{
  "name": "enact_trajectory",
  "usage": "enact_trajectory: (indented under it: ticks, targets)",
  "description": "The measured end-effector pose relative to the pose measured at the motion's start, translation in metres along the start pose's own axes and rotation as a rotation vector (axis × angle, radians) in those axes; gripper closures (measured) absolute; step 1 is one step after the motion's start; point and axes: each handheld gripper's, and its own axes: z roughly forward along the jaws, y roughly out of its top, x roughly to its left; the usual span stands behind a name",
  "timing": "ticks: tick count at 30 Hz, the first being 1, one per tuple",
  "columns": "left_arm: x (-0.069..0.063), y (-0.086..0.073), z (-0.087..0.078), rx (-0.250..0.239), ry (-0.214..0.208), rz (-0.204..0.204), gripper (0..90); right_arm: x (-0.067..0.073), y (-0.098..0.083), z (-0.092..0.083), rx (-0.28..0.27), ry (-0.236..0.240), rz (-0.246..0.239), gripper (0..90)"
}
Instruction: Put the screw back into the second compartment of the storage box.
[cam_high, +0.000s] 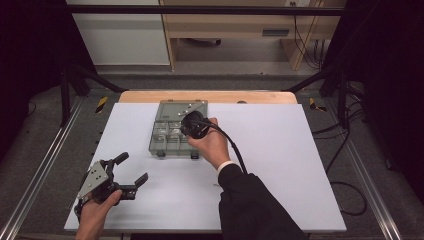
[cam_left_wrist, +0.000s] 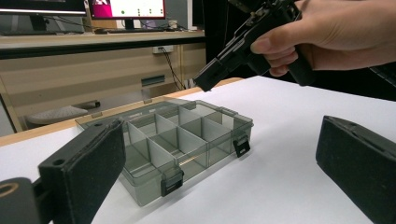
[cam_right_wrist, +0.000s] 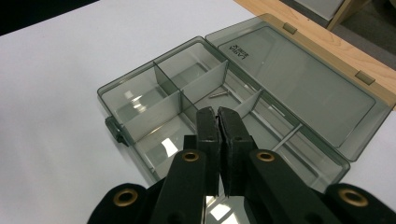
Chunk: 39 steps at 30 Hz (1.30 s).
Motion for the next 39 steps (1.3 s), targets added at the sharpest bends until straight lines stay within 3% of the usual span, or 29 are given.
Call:
enact_trajectory:
  ticks: [2,5,14,24,29,39]
  targets:
    - [-0.002,-0.001,-0.001,0.012,-0.013,-0.029,1.5,0.001,0.000,0.004,0.007,-0.002,-0.007,87.8]
    - [0.000,0.000,-0.001,0.005,0.003,-0.005,1.5,0.004,0.002,0.010,0.017,0.001,-0.020,87.8]
    - [0.001,0.000,0.000,-0.002,0.012,0.007,1.5,0.004,0.011,0.020,0.013,-0.008,-0.024,87.8]
    - [0.000,0.000,0.001,0.005,0.007,0.008,1.5,0.002,0.008,0.035,0.002,-0.035,0.021,87.8]
    - [-0.001,0.000,0.000,0.009,0.010,-0.014,1.5,0.005,0.009,0.042,-0.009,-0.038,0.043,87.8]
    - [-0.002,0.001,0.001,0.004,0.004,0.005,1.5,0.006,0.008,0.048,-0.035,-0.061,0.072,87.8]
